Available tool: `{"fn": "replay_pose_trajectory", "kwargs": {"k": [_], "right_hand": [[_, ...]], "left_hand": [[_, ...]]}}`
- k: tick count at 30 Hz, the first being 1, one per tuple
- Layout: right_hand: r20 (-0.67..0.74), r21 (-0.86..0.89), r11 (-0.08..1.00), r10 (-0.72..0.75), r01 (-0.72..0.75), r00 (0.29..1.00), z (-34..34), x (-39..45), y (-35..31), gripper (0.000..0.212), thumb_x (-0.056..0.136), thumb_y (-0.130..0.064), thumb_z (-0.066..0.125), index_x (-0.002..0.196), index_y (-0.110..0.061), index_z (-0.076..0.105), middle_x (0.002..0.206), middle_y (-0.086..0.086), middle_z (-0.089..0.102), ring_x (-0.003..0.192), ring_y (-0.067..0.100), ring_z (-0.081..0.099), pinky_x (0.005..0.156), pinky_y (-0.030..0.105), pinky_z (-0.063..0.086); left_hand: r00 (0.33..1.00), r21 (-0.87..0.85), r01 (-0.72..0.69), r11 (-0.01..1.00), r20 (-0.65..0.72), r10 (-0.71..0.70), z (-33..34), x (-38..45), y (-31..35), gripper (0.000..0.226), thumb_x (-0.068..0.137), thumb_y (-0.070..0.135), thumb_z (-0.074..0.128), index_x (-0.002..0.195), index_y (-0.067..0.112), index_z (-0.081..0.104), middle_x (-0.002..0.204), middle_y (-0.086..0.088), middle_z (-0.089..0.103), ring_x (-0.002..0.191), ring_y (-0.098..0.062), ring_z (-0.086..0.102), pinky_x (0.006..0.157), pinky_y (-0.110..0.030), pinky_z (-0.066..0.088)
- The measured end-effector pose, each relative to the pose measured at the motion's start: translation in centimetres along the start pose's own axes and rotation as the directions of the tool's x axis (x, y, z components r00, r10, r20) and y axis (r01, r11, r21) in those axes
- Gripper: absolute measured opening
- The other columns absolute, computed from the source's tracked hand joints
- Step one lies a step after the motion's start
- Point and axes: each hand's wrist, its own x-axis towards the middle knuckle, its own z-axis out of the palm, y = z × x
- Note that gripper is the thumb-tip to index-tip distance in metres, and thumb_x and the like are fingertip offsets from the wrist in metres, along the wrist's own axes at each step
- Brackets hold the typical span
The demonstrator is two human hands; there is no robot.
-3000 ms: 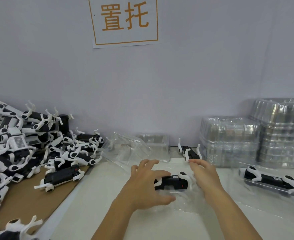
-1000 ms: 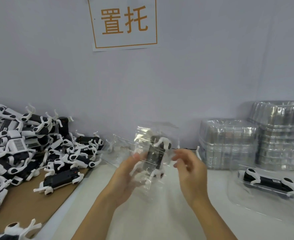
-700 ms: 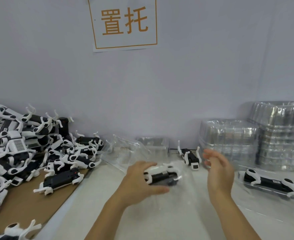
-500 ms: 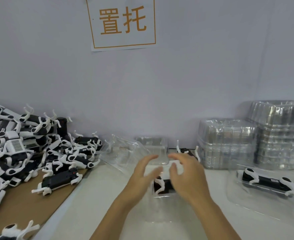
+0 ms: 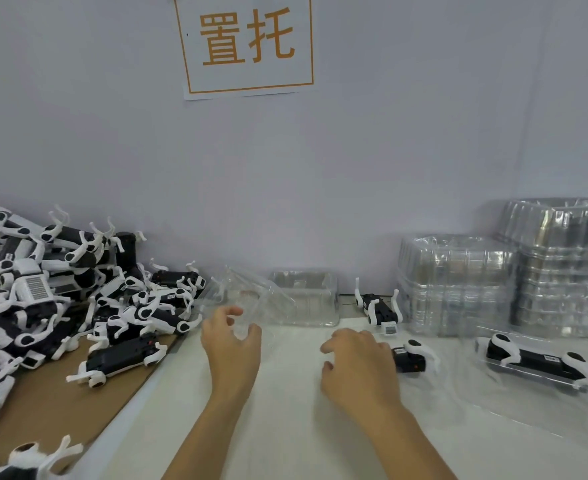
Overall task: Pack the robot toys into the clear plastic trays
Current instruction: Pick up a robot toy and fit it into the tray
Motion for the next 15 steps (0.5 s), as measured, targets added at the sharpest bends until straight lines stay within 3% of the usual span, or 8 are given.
{"fn": "replay_pose_trajectory", "kwargs": {"k": [3, 6, 9, 12, 15], "right_hand": [[-0.055, 0.029, 0.989, 0.146, -0.144, 0.988, -0.9, 0.4, 2.0, 0.034, 0.09, -0.026, 0.061, 0.123, -0.036, 0.065, 0.127, -0.014, 0.062, 0.122, 0.013, 0.051, 0.099, 0.031, 0.033], [-0.11, 0.043, 0.963, 0.269, -0.266, 0.957, -1.3, 0.7, 3.3, 0.035, 0.088, -0.02, 0.067, 0.12, -0.034, 0.067, 0.127, -0.008, 0.058, 0.125, 0.017, 0.041, 0.101, 0.03, 0.027], [-0.151, 0.019, 0.936, 0.351, -0.352, 0.924, -1.9, 1.0, 4.6, 0.042, 0.083, -0.013, 0.07, 0.118, -0.036, 0.068, 0.119, -0.005, 0.056, 0.121, 0.02, 0.034, 0.099, 0.034, 0.024], [-0.204, 0.019, 0.904, 0.421, -0.427, 0.884, -2.6, 1.3, 6.2, 0.051, 0.08, -0.004, 0.067, 0.116, -0.04, 0.068, 0.112, -0.004, 0.061, 0.116, 0.022, 0.04, 0.091, 0.036, 0.024], [-0.245, 0.116, 0.862, 0.507, -0.494, 0.827, -3.1, 1.5, 8.1, 0.044, 0.078, 0.003, 0.067, 0.104, -0.032, 0.074, 0.104, 0.0, 0.068, 0.111, 0.025, 0.048, 0.093, 0.037, 0.025]], "left_hand": [[0.995, 0.17, -0.08, 0.982, 0.066, 0.069, 0.3, 0.0, -0.7, 0.044, 0.088, 0.005, 0.066, 0.126, 0.016, 0.048, 0.128, 0.0, 0.044, 0.125, -0.024, 0.034, 0.092, -0.019, 0.022], [0.983, 0.28, -0.045, 0.959, 0.181, -0.006, 0.3, -0.1, -1.4, 0.053, 0.094, 0.018, 0.063, 0.142, 0.019, 0.041, 0.14, 0.004, 0.048, 0.139, -0.021, 0.025, 0.107, -0.035, 0.025], [0.985, 0.412, -0.057, 0.909, 0.173, -0.016, 0.2, -0.1, -1.7, 0.046, 0.096, 0.025, 0.062, 0.139, 0.023, 0.046, 0.134, 0.007, 0.054, 0.136, -0.019, 0.029, 0.105, -0.042, 0.026], [0.991, 0.481, -0.082, 0.873, 0.13, 0.021, -0.1, 0.2, -1.8, 0.035, 0.096, 0.027, 0.063, 0.13, 0.026, 0.055, 0.121, 0.005, 0.059, 0.123, -0.02, 0.036, 0.096, -0.038, 0.029], [0.994, 0.478, -0.086, 0.874, 0.102, 0.042, -0.6, 0.3, -1.8, 0.02, 0.096, 0.025, 0.063, 0.116, 0.026, 0.062, 0.111, 0.004, 0.062, 0.116, -0.019, 0.038, 0.088, -0.034, 0.028]]}}
